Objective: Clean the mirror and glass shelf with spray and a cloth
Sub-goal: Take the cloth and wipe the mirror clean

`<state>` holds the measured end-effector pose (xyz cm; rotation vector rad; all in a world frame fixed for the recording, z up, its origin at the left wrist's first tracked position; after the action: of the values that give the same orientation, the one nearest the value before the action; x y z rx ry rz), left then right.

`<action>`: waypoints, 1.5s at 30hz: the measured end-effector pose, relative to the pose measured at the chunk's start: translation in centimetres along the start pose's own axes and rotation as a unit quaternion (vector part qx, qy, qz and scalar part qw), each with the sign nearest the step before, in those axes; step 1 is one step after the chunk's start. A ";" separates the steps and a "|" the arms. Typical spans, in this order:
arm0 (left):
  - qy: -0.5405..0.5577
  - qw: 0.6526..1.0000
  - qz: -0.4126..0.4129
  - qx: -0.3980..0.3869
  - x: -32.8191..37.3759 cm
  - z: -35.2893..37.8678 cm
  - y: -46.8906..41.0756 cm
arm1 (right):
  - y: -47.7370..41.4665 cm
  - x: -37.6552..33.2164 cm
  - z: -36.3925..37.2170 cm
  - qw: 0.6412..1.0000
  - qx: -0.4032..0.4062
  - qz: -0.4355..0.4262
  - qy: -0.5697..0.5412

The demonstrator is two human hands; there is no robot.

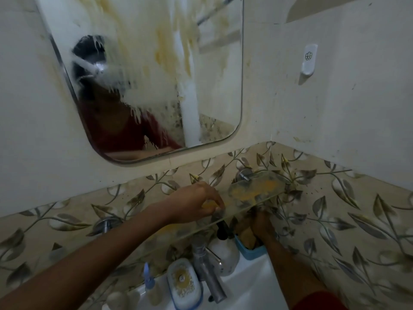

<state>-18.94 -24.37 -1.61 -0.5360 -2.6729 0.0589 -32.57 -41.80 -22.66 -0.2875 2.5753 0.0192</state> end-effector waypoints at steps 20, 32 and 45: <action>0.040 0.999 -0.006 0.011 0.0 0.3 1.6 | 1.5 2.1 -2.6 0.899 -0.008 0.157 -0.410; 0.079 0.996 0.036 0.036 1.5 -0.4 4.5 | 10.9 0.3 -7.3 0.640 -0.004 0.168 -0.750; 0.283 0.957 0.018 0.055 4.0 1.0 8.8 | 21.9 -8.2 -11.3 0.639 -0.070 0.107 -0.759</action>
<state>-19.59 -14.70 -2.01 -0.4780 -2.0891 0.0547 -36.16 -19.52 -9.72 0.0435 0.8628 0.3775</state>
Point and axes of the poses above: each hand's wrist, its own y-axis away from the middle knuckle, its own z-axis out of the palm, x = y × z, the point moved 6 cm from there along -y, towards the middle knuckle, and after that the axes turned 13 degrees about y, right-handed, at the moved point
